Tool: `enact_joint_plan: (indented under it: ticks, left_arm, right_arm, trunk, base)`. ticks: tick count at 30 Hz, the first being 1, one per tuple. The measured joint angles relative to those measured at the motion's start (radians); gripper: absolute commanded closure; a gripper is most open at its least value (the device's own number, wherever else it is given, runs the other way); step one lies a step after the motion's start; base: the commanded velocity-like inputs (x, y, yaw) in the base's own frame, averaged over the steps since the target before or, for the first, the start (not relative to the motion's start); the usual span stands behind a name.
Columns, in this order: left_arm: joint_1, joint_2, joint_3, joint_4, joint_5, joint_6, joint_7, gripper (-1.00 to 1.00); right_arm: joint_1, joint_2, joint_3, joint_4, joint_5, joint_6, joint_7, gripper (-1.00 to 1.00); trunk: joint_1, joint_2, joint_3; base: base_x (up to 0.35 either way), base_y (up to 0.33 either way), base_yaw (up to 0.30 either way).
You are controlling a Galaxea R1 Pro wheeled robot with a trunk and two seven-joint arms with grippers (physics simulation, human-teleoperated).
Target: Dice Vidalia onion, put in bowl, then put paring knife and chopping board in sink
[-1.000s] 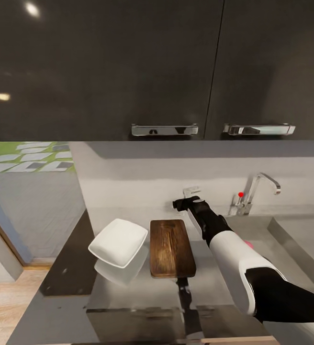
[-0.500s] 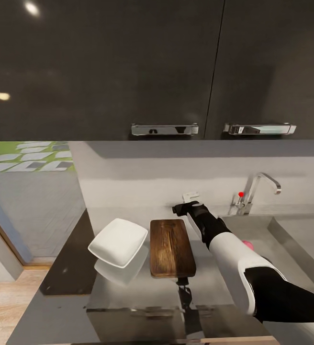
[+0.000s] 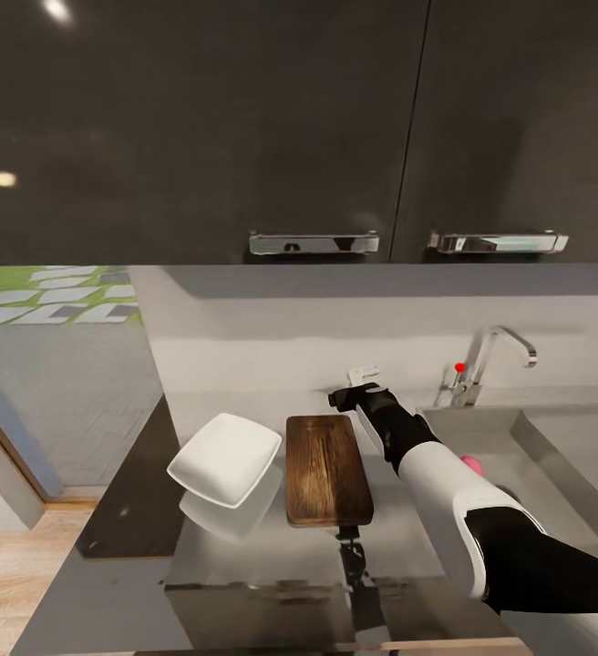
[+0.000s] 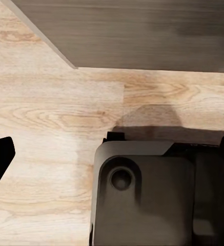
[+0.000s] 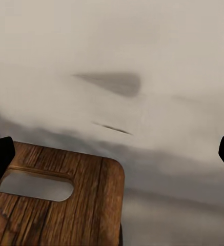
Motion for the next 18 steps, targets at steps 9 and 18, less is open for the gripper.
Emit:
enact_joint_plan:
  ticks: [9, 18]
  left_arm:
    - [0.000, -0.001, -0.001, 0.001, 0.000, 0.000, 0.000, -1.00]
    - [0.000, -0.002, -0.001, 0.001, 0.001, 0.000, 0.000, -1.00]
  right_arm:
    - [0.000, 0.000, 0.001, 0.002, 0.000, 0.000, 0.000, -1.00]
    - [0.000, 0.000, 0.001, 0.003, 0.000, 0.000, 0.000, -1.00]
  trunk:
    - [0.000, 0.000, -0.011]
    - [0.000, 0.000, -0.022]
  base:
    - [0.000, 0.000, 0.000]
    - [0.001, 0.000, 0.000]
